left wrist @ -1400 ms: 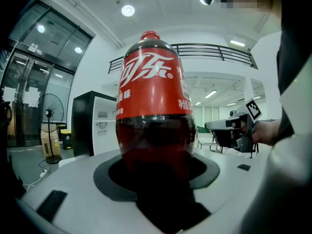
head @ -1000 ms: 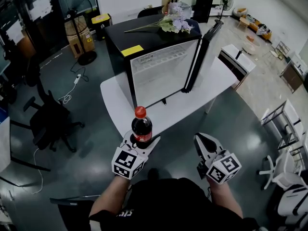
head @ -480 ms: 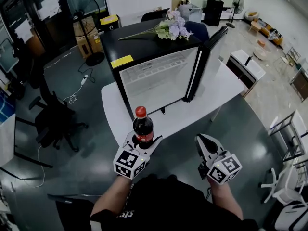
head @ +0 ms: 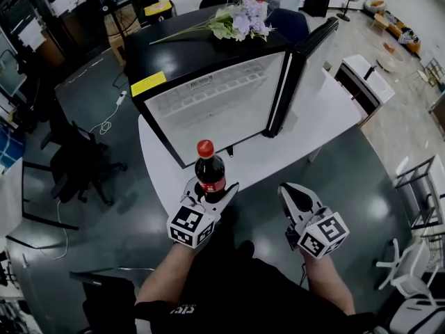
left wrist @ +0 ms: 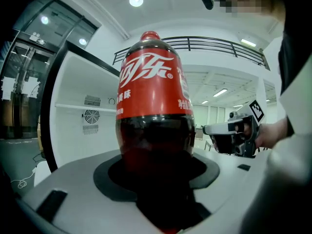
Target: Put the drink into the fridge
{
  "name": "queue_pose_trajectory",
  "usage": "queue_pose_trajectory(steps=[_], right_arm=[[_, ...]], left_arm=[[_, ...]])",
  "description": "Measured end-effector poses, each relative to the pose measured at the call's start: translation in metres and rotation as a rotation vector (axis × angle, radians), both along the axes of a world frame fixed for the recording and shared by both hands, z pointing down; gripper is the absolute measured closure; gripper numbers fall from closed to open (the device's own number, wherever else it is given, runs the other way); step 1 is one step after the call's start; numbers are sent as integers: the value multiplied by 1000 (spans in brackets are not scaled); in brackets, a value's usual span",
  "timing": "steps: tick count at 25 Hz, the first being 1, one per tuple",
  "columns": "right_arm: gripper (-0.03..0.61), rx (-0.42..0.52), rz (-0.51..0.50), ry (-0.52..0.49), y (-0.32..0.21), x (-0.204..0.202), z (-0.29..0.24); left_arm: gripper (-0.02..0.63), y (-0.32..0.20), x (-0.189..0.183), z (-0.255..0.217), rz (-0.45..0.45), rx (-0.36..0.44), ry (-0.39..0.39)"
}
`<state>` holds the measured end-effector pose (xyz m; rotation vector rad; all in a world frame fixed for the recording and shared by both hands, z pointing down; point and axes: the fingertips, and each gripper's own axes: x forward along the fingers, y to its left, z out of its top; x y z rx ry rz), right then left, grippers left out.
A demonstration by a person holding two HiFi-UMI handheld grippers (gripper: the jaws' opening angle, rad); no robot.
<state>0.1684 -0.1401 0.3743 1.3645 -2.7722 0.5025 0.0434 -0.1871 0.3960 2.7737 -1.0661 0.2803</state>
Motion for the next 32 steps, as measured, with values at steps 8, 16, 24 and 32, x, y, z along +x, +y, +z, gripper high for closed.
queue_pose_trajectory(steps=[8,16,24,32], right_arm=[[563,-89,10,18,-61,6,47],[563,-130,-5,-15,-112,-2,86],[563,-175,18,-38,-122,-2,121],[563,-221,47,-31,-123,3,156]], left_arm=[[345,-72,22,32,60,3,14],[345,-137,45,67,88,8,-2],[345,-175,60,104,93,0,-2],[345,-210,68,134,87,41,-27]])
